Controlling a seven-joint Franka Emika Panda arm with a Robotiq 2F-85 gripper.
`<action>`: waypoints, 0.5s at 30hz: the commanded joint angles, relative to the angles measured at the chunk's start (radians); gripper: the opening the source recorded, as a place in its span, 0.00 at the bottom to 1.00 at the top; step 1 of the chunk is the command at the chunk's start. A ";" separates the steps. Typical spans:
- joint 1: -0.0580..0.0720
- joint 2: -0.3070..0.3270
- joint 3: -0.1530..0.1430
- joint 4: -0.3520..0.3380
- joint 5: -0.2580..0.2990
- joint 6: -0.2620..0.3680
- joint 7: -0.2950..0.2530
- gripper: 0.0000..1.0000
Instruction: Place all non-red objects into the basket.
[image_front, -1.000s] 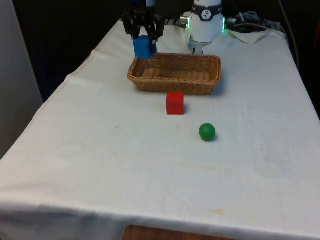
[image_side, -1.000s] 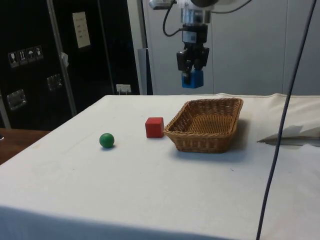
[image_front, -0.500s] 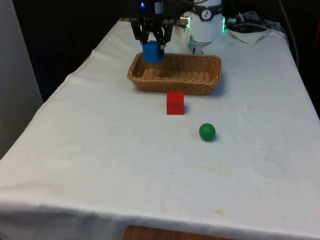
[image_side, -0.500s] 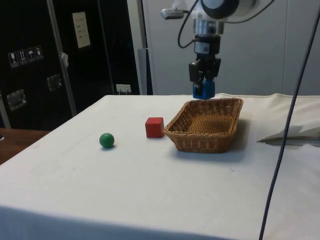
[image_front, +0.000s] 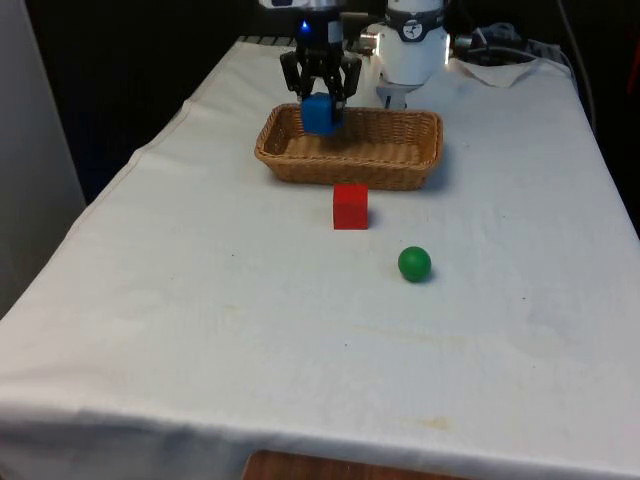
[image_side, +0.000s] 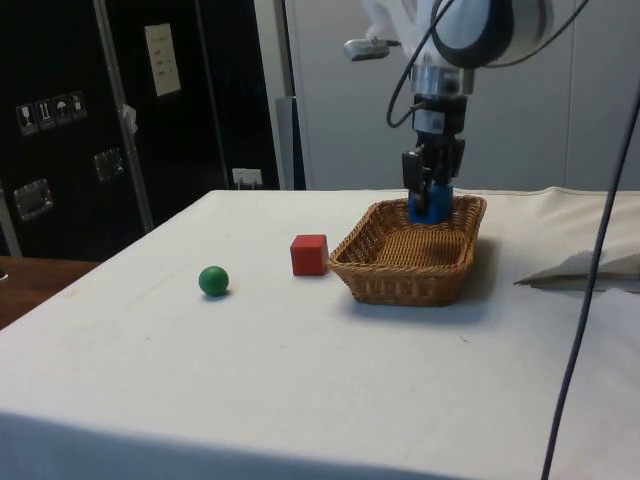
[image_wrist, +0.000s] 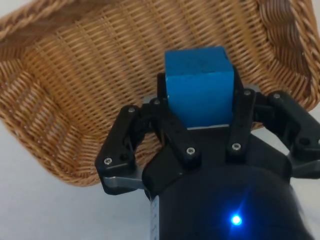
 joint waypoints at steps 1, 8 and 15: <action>0.008 0.003 0.003 -0.005 0.015 0.017 -0.001 0.02; 0.008 0.040 0.020 -0.011 0.035 0.039 0.007 0.02; 0.004 0.082 0.037 0.010 0.050 0.039 0.018 0.04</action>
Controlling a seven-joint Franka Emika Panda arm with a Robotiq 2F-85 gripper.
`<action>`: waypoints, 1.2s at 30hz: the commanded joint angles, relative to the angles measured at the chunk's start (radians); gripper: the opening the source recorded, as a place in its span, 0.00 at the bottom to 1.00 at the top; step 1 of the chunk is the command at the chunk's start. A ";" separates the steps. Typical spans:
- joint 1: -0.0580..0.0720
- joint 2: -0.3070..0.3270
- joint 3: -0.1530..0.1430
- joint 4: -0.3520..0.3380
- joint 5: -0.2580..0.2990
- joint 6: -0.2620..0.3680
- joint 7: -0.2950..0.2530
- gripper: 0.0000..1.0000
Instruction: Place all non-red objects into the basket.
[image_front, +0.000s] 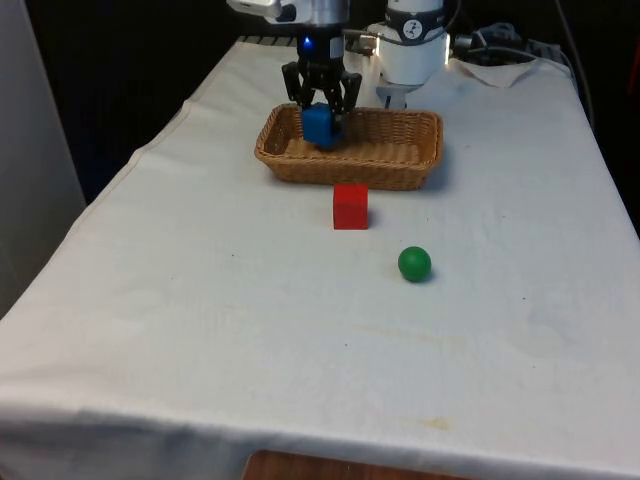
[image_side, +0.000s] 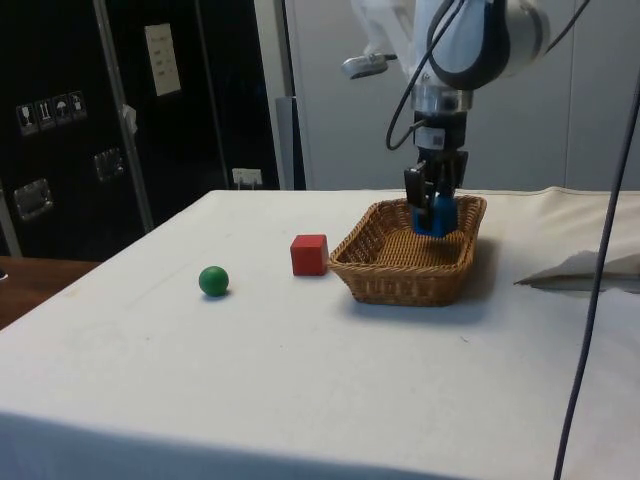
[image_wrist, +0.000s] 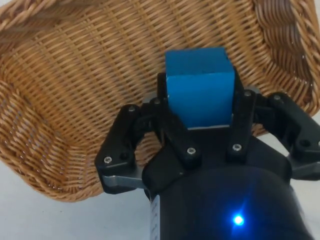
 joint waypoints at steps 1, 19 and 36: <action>0.000 0.004 0.001 0.003 0.000 0.000 0.002 0.09; 0.000 0.015 0.006 0.014 0.002 0.000 0.012 1.00; 0.001 -0.107 0.095 -0.004 -0.018 -0.042 0.086 1.00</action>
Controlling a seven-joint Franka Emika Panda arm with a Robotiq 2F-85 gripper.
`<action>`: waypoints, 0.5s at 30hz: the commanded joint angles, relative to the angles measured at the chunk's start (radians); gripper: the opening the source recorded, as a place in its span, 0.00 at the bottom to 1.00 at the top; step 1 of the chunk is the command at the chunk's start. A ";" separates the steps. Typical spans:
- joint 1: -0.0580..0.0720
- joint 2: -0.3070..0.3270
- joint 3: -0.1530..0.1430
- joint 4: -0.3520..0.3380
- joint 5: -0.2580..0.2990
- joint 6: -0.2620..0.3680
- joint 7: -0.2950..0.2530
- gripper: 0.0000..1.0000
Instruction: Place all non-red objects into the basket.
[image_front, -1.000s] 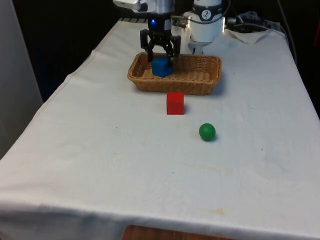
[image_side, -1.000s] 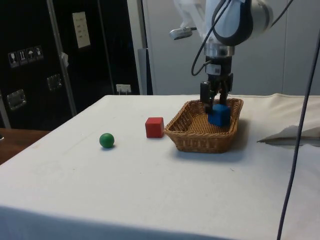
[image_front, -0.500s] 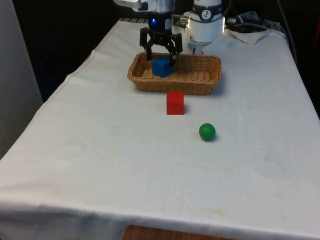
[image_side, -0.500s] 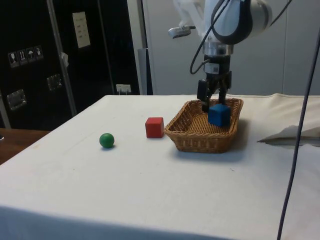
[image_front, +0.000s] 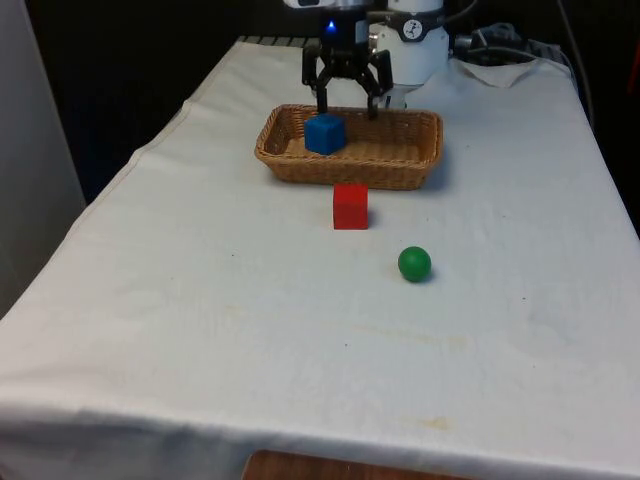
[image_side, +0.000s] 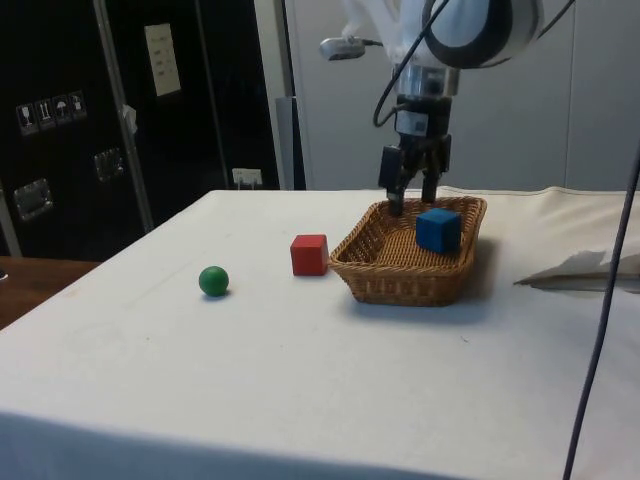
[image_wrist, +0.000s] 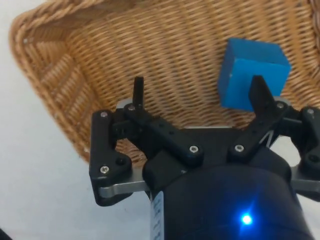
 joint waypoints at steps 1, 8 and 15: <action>-0.011 0.004 0.015 0.018 -0.034 -0.019 0.033 1.00; -0.007 -0.023 0.059 0.043 -0.026 -0.055 0.054 1.00; -0.003 -0.033 0.104 0.079 -0.019 -0.089 0.077 1.00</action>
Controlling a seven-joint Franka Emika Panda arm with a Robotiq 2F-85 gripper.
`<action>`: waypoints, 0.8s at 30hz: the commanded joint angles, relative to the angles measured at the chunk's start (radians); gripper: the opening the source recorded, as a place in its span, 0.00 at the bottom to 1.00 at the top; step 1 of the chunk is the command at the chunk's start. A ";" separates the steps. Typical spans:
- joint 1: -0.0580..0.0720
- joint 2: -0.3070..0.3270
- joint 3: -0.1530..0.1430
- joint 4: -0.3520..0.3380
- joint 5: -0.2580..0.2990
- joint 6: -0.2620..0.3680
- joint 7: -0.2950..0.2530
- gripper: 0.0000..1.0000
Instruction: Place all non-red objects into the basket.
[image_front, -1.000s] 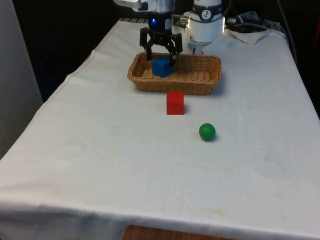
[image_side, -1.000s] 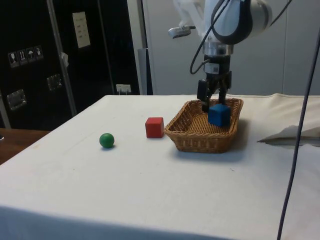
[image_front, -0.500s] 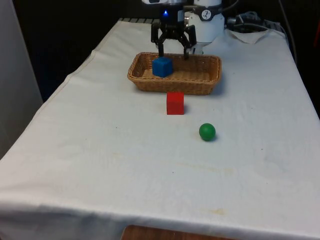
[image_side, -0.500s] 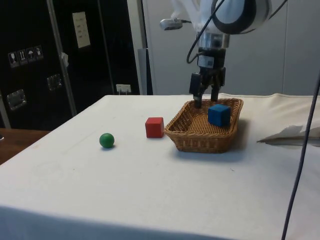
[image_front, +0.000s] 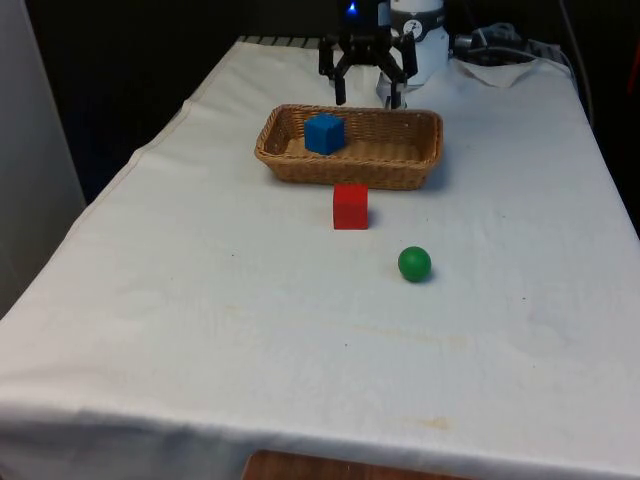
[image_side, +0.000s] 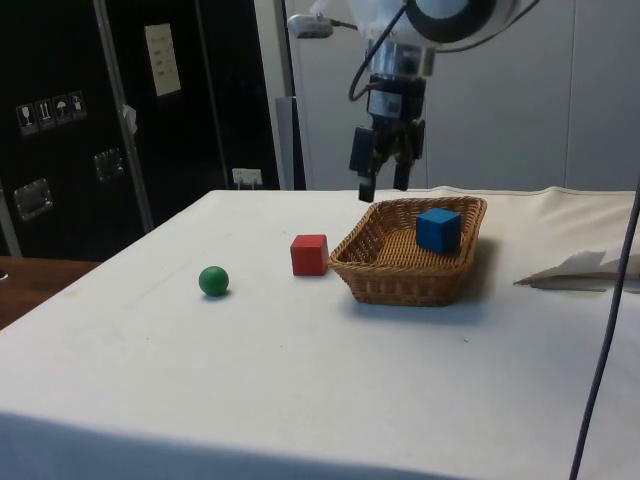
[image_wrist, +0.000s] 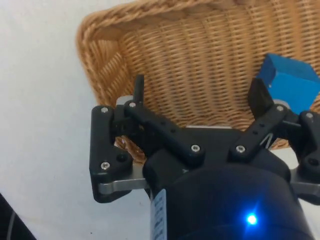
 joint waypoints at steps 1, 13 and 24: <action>0.000 0.000 0.006 0.004 0.000 -0.002 0.004 1.00; 0.000 0.060 0.083 0.083 -0.011 -0.018 0.078 1.00; 0.002 0.137 0.143 0.169 -0.019 -0.020 0.131 1.00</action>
